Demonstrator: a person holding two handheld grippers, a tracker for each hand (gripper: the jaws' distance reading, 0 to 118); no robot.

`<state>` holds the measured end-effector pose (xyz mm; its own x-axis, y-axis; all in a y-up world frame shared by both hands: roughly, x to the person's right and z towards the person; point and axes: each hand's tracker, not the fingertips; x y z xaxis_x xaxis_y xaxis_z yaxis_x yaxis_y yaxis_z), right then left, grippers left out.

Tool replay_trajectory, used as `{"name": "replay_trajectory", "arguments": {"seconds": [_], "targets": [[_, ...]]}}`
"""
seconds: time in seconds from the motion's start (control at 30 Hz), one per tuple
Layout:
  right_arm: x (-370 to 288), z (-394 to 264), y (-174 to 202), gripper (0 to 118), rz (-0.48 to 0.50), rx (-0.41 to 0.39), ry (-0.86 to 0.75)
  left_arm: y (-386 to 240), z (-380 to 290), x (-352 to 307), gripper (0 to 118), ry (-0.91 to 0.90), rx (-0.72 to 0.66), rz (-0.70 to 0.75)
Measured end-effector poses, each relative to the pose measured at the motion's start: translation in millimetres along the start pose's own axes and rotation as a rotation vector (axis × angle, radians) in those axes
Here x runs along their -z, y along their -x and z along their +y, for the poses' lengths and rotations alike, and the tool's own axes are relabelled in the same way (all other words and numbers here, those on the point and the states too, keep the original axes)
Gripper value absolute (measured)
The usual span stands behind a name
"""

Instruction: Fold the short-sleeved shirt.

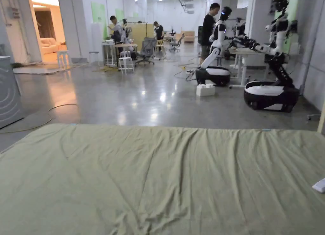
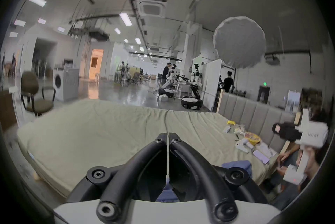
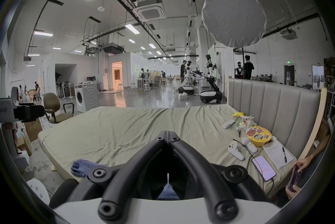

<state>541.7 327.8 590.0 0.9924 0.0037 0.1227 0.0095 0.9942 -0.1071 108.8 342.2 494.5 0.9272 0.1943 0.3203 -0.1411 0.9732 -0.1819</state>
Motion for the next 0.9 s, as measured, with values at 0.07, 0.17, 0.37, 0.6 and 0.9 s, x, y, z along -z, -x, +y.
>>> {"name": "replay_trajectory", "arguments": {"seconds": [0.07,0.17,0.37,0.6,0.9], "targets": [[1,-5,-1,0,-0.001,0.018,0.03,32,-7,12,5,0.052,-0.085,-0.006],[7,-17,-6,0,0.014,0.114,0.119,86,-35,47,67,0.178,-0.257,-0.058],[13,-26,-8,0,0.011,0.126,0.173,181,-121,119,94,0.328,-0.768,-0.051],[15,-34,-13,0,-0.013,0.17,0.244,202,-185,164,95,0.561,-0.711,-0.063],[16,-33,1,0,0.029,0.148,0.221,202,-207,191,51,0.592,-0.949,-0.191]]}}
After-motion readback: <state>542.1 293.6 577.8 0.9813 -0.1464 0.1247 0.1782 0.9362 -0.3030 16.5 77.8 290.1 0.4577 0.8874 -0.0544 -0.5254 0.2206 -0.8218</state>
